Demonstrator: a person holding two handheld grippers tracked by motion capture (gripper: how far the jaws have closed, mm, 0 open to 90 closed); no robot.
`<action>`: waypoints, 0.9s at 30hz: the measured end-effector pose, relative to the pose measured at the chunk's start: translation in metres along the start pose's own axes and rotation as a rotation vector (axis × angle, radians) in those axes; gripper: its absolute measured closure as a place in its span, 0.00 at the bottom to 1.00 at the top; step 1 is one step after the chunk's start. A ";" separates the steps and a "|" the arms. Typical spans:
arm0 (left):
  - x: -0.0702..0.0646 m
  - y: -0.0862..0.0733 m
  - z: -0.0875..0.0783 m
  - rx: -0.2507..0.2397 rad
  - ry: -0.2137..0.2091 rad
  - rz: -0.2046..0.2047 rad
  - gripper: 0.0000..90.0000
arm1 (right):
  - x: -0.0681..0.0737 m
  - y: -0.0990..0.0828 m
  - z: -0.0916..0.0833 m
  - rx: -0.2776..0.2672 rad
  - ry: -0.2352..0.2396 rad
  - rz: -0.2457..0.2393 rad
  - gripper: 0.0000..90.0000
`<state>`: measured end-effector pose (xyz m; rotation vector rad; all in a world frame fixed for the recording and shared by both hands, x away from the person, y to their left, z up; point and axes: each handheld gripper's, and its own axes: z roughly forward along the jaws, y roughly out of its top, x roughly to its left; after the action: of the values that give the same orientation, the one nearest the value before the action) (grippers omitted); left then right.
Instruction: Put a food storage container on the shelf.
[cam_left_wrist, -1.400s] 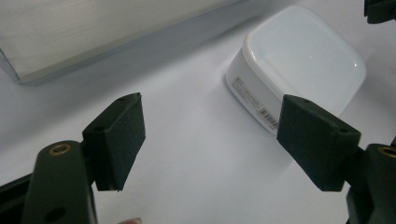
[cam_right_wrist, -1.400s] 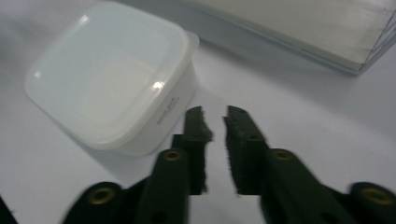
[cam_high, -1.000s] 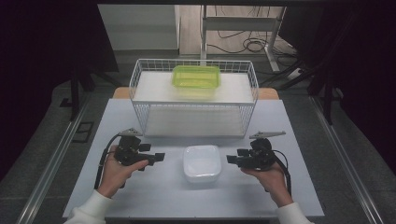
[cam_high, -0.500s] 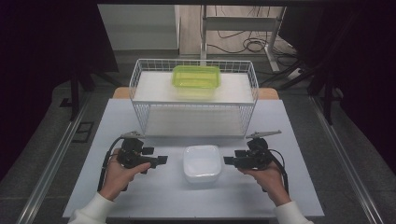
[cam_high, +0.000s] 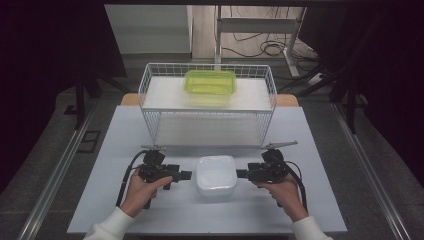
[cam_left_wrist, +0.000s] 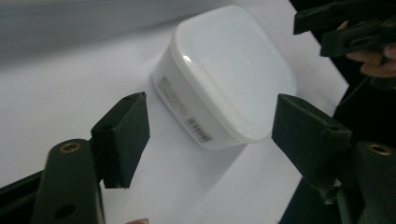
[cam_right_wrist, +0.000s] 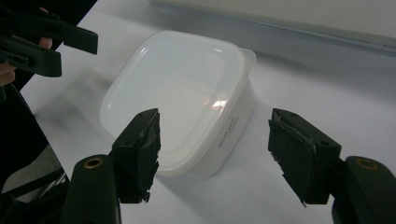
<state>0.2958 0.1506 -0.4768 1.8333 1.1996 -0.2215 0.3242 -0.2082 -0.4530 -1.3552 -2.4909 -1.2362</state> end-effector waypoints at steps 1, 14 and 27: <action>0.001 0.000 0.001 -0.002 -0.012 -0.015 0.33 | -0.001 0.000 0.001 -0.003 -0.002 0.001 0.38; 0.010 -0.001 0.027 0.005 -0.093 -0.141 0.45 | -0.003 -0.003 0.012 0.017 0.043 0.035 0.42; 0.025 -0.005 0.035 0.012 -0.176 -0.243 0.61 | -0.013 -0.007 0.019 0.018 0.093 0.105 0.51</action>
<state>0.3151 0.1404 -0.5141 1.6385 1.2963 -0.5175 0.3331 -0.2063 -0.4754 -1.3716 -2.3319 -1.2231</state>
